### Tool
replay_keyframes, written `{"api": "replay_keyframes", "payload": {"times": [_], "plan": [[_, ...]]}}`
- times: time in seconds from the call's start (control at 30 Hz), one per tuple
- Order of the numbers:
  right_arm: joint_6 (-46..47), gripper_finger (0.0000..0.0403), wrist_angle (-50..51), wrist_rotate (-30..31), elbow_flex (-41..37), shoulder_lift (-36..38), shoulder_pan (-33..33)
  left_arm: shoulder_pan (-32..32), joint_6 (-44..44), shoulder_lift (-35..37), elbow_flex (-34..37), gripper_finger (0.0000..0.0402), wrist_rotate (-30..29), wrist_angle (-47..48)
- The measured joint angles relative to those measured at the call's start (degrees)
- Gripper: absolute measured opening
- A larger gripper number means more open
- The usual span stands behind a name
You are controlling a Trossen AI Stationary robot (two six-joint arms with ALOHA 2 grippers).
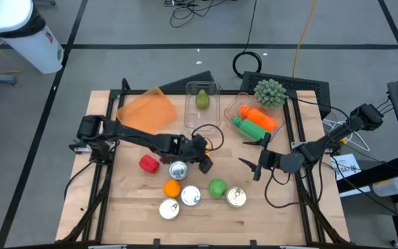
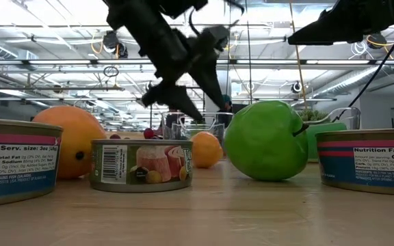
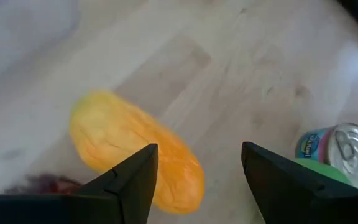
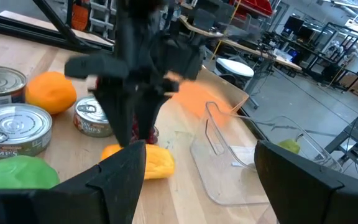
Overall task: Pick & Place Food Item
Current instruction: Put the mango into the left transparent bin
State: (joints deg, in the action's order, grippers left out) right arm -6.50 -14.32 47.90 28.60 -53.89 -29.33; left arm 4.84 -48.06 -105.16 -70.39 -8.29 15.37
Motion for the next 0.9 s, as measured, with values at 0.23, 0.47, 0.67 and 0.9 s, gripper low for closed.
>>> {"api": "replay_keyframes", "payload": {"times": [0.23, 0.47, 0.67, 0.9], "plan": [[0.29, 0.0281, -0.22, -0.02, 0.0, 0.0, -0.02, -0.53, -9.78, -3.25, 0.04, 0.0244, -1.04, 1.62], [1.33, 0.0281, -0.19, -0.02, 0.0, 0.0, -0.02, -1.07, -12.45, -4.12, 0.04, 0.0244, -3.29, -0.51], [9.29, 0.0281, 4.92, -0.3, 0.0, -0.36, 0.75, -0.92, -8.21, -4.2, 0.04, 0.0247, -5.23, -5.82], [13.34, 0.0298, 3.82, -10.67, 0.01, -3.35, 5.96, -0.92, -8.48, -5.74, -0.04, 0.0319, -3.74, -9.18]]}}
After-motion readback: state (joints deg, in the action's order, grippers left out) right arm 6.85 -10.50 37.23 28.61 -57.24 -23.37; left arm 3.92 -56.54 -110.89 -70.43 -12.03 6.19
